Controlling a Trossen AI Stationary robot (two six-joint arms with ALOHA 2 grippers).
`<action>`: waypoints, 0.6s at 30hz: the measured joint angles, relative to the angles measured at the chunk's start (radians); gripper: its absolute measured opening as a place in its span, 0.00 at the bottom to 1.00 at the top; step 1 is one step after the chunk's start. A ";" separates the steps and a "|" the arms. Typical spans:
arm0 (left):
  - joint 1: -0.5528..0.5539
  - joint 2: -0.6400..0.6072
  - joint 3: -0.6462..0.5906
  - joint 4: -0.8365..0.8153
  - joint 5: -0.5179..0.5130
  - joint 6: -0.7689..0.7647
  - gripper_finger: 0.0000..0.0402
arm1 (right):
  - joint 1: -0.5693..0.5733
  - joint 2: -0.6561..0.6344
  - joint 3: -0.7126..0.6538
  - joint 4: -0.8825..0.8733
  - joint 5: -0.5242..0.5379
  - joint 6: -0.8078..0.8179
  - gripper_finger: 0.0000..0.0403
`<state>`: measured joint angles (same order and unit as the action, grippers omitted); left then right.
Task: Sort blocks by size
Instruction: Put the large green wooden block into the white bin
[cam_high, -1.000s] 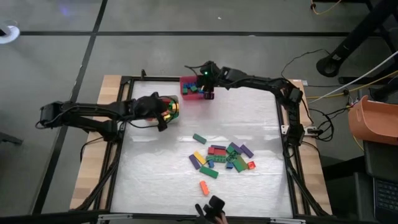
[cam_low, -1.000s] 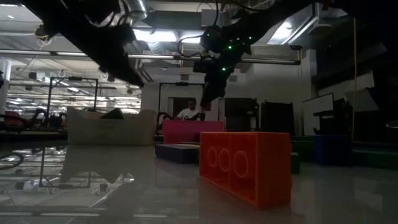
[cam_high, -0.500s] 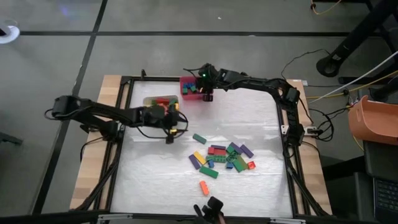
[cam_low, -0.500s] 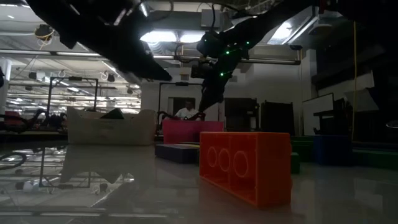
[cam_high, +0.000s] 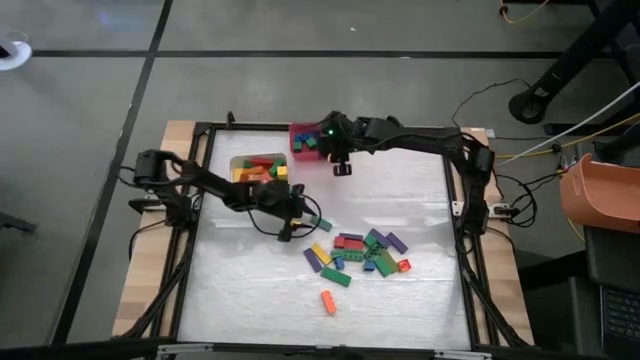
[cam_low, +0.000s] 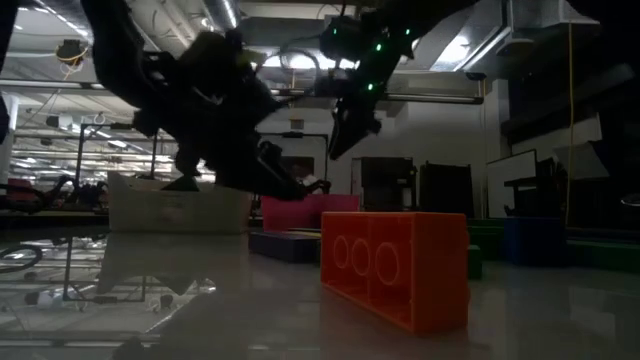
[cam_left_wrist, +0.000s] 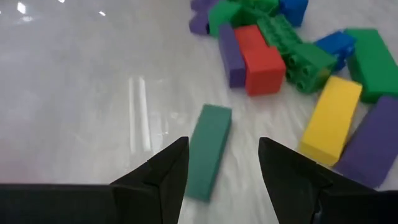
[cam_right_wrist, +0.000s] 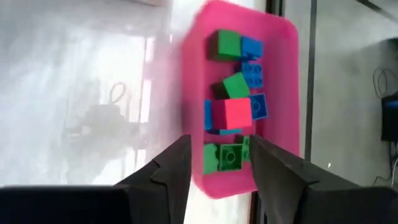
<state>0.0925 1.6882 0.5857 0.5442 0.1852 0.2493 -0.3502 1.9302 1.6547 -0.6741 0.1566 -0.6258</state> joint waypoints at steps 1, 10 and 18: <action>0.003 0.020 0.009 -0.003 0.012 0.000 0.45 | 0.014 -0.010 0.000 -0.007 0.000 0.000 0.40; 0.026 0.135 0.098 -0.010 0.087 0.018 0.45 | 0.154 -0.044 0.000 -0.072 0.008 0.000 0.40; 0.041 0.180 0.116 -0.017 0.107 0.018 0.45 | 0.293 -0.044 0.000 -0.170 0.008 0.000 0.40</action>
<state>0.1334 1.8680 0.7020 0.5275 0.2923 0.2677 -0.0574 1.8866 1.6550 -0.8444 0.1642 -0.6258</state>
